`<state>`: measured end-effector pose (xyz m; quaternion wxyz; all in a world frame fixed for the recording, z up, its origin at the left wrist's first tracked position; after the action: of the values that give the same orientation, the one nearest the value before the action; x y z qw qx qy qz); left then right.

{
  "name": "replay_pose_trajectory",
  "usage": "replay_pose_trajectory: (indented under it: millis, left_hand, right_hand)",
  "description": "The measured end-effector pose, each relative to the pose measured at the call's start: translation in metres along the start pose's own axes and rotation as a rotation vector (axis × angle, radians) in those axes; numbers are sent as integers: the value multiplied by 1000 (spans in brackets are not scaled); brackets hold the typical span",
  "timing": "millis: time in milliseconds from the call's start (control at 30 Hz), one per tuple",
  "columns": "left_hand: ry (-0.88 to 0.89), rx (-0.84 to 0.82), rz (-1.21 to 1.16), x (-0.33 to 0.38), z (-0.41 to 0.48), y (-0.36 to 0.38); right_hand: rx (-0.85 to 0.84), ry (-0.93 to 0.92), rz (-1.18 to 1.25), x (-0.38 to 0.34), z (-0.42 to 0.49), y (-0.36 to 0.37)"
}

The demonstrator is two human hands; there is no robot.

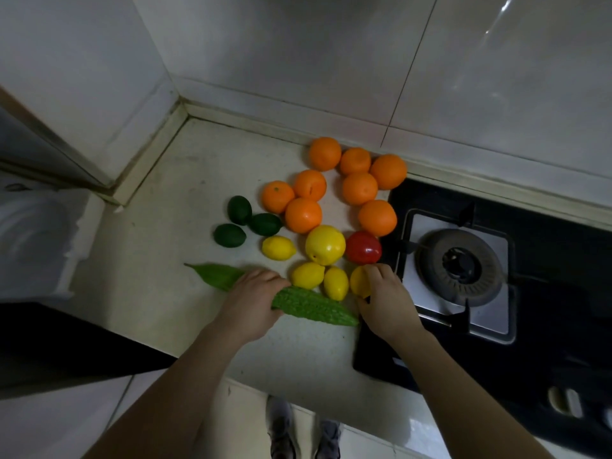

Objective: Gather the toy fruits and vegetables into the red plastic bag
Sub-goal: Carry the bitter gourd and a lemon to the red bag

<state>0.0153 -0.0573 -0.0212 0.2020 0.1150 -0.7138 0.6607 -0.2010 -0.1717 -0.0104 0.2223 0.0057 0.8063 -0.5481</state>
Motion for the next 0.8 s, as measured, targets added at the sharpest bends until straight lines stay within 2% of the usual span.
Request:
replay_pose_trajectory:
  millis: [267,467,800]
  left_hand:
    - [-4,33,13,8,-7,-15]
    - [13,84,70,33,-12,-43]
    - [66,231,213,93,-10,-114]
  right_hand:
    - [35,-17,16,-4,-10,-17]
    - [102,-20,73,-9,-31,-56]
    - [336,-95,137,-18,-91,-151]
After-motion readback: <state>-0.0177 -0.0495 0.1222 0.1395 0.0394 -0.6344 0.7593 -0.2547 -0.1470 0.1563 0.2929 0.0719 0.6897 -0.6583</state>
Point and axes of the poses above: each hand's wrist, its own z-axis towards the middle knuckle, its own y-axis out of the palm, x = y × z, the point moved 5 cm from there along z, towards the middle knuckle, and after that the axes turned 15 degrees about y, right-handed, at the moved point
